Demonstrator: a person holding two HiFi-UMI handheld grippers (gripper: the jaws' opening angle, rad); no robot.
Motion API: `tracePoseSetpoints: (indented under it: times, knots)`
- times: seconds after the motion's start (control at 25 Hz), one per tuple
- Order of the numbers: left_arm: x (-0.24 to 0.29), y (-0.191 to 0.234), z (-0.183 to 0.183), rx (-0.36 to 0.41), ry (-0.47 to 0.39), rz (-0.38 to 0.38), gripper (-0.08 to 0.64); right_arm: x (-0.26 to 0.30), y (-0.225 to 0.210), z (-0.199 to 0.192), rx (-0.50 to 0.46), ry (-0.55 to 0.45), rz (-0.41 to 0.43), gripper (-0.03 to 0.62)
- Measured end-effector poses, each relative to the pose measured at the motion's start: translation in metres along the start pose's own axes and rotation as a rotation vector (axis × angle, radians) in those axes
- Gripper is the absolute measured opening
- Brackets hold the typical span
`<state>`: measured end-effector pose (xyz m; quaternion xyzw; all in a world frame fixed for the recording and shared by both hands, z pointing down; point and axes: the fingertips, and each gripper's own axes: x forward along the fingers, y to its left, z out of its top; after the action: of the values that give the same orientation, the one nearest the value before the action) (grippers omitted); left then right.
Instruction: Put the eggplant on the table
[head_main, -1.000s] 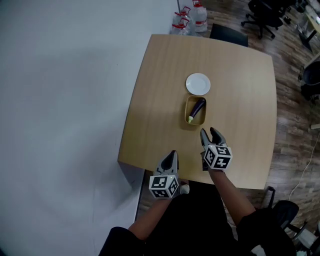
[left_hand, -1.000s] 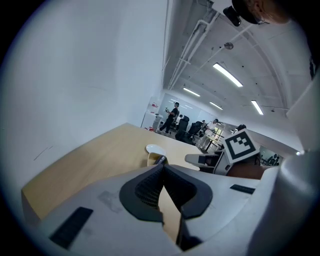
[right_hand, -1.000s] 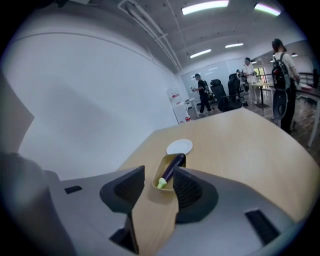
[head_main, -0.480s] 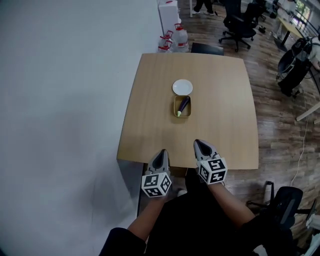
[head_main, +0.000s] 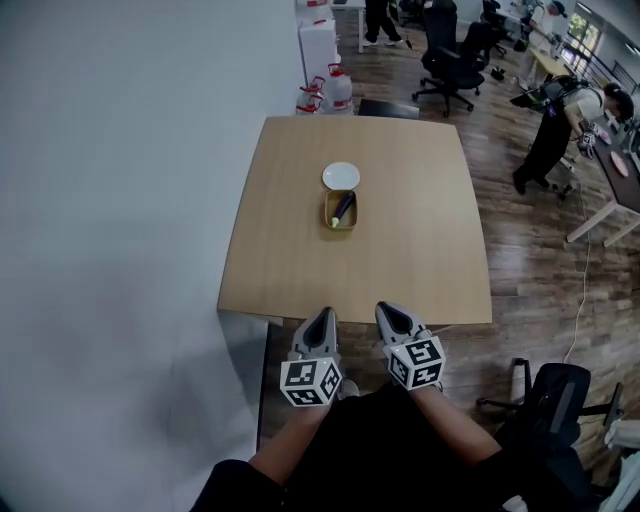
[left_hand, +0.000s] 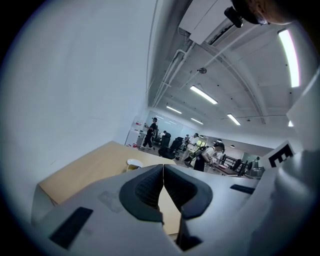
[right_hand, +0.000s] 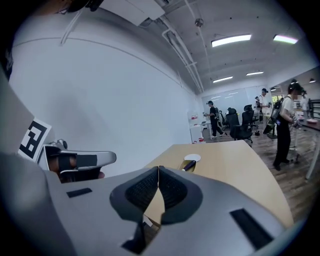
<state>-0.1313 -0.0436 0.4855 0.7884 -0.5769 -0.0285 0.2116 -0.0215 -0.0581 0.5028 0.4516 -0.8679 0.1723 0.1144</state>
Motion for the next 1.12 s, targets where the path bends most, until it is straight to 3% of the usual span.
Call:
tracePoseSetpoints:
  times: [0.28, 0.44, 0.6, 1.12]
  knots:
    - [-0.016, -0.034, 0.005, 0.024, -0.018, 0.01, 0.015, -0.053, -0.031, 0.009, -0.002, -0.023, -0.053, 0.061]
    - [-0.016, -0.061, -0.001, -0.015, -0.011, -0.024, 0.015, -0.082, -0.047, 0.01, -0.005, -0.034, -0.09, 0.061]
    - [-0.007, -0.09, -0.007, 0.057, 0.015, -0.052, 0.015, -0.104, -0.061, 0.019, -0.009, -0.062, -0.112, 0.06]
    - [0.002, -0.11, -0.009, 0.073, 0.018, -0.061, 0.015, -0.125, -0.078, 0.018, 0.01, -0.061, -0.143, 0.06]
